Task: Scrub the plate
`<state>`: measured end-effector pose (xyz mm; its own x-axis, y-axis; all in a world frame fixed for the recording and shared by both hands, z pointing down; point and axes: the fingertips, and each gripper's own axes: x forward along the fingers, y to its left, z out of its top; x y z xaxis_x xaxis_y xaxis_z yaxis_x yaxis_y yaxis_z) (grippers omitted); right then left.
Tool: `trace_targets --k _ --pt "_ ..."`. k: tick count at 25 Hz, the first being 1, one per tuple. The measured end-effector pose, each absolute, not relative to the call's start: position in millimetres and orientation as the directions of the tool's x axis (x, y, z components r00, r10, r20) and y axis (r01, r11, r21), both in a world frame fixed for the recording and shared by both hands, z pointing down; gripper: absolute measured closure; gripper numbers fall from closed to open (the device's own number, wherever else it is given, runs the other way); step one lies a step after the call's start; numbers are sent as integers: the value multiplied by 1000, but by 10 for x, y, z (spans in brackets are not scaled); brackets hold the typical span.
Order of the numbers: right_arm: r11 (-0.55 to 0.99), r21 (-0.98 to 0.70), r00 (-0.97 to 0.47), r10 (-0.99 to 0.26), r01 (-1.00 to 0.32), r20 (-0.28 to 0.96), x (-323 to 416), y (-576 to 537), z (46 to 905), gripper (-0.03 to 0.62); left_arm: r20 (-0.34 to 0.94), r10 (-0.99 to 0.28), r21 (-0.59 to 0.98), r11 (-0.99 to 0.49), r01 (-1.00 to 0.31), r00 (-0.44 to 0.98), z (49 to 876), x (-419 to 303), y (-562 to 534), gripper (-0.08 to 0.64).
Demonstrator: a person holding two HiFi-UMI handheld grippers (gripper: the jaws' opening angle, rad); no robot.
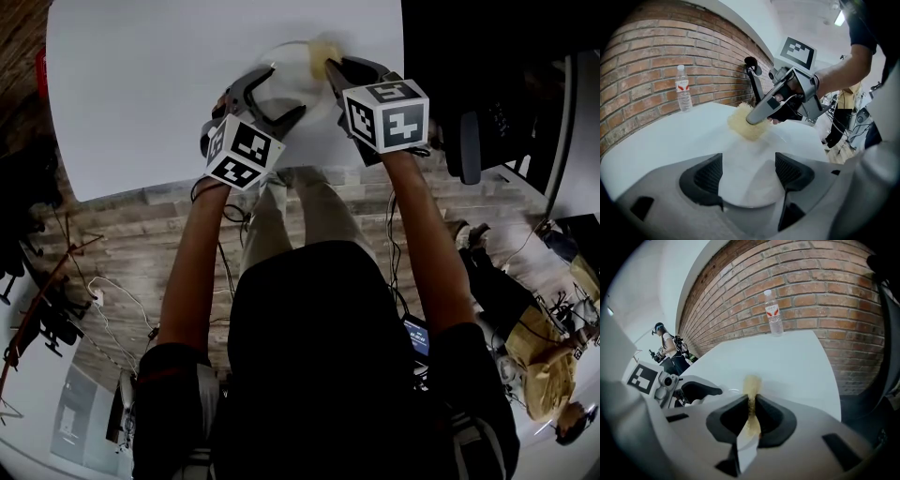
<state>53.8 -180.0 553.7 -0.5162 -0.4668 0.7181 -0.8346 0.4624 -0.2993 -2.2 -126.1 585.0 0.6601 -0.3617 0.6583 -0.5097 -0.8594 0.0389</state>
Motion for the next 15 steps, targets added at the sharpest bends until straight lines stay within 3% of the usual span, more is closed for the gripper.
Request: trace_targets --k 15 --pt "481 -316 -537 -442 -818 718 412 -1763 5554 551 658 -364 39 -858 -512 660 5851 -24 -1279 221"
